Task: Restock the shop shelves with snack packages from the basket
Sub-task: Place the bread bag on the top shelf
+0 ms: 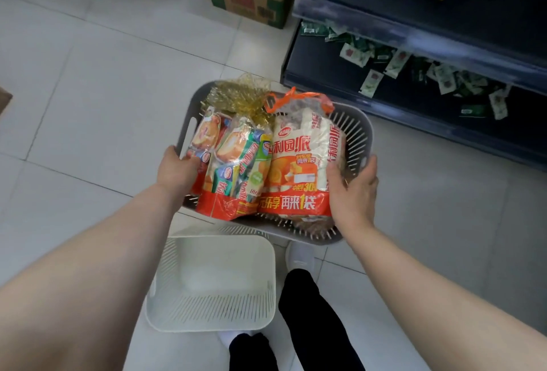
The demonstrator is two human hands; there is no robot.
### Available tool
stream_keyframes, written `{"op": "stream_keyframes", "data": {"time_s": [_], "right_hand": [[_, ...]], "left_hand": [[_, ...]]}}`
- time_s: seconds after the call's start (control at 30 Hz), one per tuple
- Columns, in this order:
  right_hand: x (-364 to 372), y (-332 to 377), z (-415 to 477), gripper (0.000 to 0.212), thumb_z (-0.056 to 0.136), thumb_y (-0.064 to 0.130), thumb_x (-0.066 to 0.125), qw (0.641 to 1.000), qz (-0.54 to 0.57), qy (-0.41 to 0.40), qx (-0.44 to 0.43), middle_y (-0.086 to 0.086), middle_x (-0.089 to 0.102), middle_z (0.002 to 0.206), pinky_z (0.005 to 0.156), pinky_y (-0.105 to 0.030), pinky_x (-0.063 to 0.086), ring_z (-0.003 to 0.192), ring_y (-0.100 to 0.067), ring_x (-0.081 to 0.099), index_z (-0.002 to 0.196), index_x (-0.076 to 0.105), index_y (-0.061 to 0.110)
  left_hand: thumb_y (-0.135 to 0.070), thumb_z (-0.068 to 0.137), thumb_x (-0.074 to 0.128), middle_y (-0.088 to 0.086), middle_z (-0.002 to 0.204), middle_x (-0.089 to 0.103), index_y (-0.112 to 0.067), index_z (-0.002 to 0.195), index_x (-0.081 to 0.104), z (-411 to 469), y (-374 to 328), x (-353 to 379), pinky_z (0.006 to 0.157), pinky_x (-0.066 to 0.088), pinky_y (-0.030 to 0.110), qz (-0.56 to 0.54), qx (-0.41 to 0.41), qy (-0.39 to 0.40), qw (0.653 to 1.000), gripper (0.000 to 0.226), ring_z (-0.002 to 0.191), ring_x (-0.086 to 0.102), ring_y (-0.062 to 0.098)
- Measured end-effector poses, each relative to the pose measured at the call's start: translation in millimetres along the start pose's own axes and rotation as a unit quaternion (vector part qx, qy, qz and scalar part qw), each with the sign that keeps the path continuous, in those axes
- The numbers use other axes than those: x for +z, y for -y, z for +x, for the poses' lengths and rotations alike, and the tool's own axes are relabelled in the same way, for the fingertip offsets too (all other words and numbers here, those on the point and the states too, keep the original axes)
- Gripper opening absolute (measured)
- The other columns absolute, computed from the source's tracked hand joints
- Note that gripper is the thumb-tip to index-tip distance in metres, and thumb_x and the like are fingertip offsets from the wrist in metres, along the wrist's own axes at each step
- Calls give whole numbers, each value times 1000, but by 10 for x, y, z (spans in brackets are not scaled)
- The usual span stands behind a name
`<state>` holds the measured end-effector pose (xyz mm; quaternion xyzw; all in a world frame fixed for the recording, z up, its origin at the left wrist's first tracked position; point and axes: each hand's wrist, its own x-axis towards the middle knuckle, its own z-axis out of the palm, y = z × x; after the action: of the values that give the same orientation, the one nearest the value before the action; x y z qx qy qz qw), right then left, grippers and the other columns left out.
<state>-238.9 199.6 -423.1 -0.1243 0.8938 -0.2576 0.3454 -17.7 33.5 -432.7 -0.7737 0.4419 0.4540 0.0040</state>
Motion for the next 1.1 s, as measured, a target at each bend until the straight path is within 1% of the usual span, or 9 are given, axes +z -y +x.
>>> {"op": "stream_keyframes", "data": {"time_s": [0.1,0.2,0.33,0.43,0.6,0.7,0.83,0.97,1.1], "right_hand": [[-3,29,69,86,84,55,61,996,73,13,42,-8,34,149,102,-54,46,128,-31,49,150,10,35],[2,111,132,88,76,48,66,987,133,8,94,-7,40,143,100,-53,47,122,-30,52,146,14,35],[33,109,143,85,86,40,65,987,122,-1,102,-9,36,145,106,-51,40,129,-30,45,151,12,25],[62,63,140,86,86,43,64,989,116,5,93,-8,32,147,111,-52,34,132,-29,41,151,10,27],[-71,18,194,74,73,43,69,965,226,22,129,-6,52,131,84,-47,57,100,-25,67,131,22,43],[-276,-36,102,60,81,32,71,950,273,42,145,-6,59,120,77,-46,61,88,-24,72,118,25,42],[-595,-50,-198,57,84,29,70,942,281,51,177,-7,59,117,77,-48,60,86,-27,71,119,25,40],[-928,-160,-608,62,86,18,69,928,303,49,210,-8,60,106,73,-46,61,81,-29,71,130,28,32],[-1194,-403,-1190,72,84,10,70,908,349,30,232,-13,60,109,68,-45,60,80,-32,71,139,28,26]], "left_hand": [[-29,96,60,14,110,63,-9,128,42,-3,-113,-9,63,53,36,-63,-49,33,996,42,80,65,24],[-34,98,56,4,98,62,-9,127,50,31,-224,-42,60,40,26,-76,-63,55,994,39,68,56,12],[-44,92,62,6,114,67,-10,128,52,124,-232,-86,74,45,36,-34,-66,79,994,51,78,63,16],[-44,84,70,16,110,68,-13,137,42,189,-149,-29,61,59,44,-69,-76,70,992,68,86,71,33],[-32,89,61,21,107,70,-5,123,58,18,-176,6,81,56,58,-124,-72,34,989,44,87,71,37],[-31,88,59,22,101,72,-3,117,63,-201,-191,-63,82,54,62,-120,-67,39,990,41,86,71,38],[-26,90,60,18,95,73,-1,112,65,-645,-225,-191,80,58,51,-104,-59,45,992,33,82,71,33],[-15,90,61,16,89,73,-1,106,68,-1138,-98,-317,59,54,32,-68,-53,65,994,23,70,70,27],[-13,92,58,18,84,73,2,96,69,-1598,90,-430,67,58,38,-22,-30,94,995,19,70,70,30]]}}
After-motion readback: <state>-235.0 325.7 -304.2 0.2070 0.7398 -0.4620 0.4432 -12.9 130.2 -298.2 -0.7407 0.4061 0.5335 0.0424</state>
